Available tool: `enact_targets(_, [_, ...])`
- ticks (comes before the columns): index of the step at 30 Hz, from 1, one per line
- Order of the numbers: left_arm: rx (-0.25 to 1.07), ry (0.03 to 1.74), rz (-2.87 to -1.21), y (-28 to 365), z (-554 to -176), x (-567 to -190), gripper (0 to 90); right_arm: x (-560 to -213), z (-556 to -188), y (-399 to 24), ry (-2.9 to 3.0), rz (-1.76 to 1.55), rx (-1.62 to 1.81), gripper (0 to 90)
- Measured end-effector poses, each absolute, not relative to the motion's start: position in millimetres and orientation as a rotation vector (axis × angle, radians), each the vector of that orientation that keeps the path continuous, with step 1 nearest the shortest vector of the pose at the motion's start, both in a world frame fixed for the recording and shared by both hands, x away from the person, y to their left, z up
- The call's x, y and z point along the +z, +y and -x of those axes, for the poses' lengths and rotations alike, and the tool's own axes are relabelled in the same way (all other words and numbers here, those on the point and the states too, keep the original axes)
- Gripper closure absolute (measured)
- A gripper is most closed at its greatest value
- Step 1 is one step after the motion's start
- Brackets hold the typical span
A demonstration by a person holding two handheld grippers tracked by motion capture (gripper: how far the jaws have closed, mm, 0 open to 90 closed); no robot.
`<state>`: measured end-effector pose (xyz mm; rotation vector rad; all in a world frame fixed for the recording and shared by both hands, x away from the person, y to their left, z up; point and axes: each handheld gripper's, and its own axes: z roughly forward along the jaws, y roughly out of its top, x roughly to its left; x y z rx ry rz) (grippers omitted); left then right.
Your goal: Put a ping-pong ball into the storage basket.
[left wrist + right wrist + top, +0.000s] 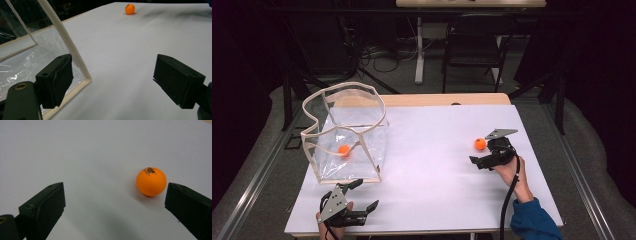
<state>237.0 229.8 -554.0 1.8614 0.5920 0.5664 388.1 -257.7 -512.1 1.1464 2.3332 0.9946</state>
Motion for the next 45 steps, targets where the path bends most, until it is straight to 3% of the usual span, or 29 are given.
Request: enact_targets(45, [0.569, 0.602, -1.868, 230.2, -238.1, -555.5, 15.8, -537.2, -433.3, -258.9, 2.308, -1.267, 0.917, 0.3])
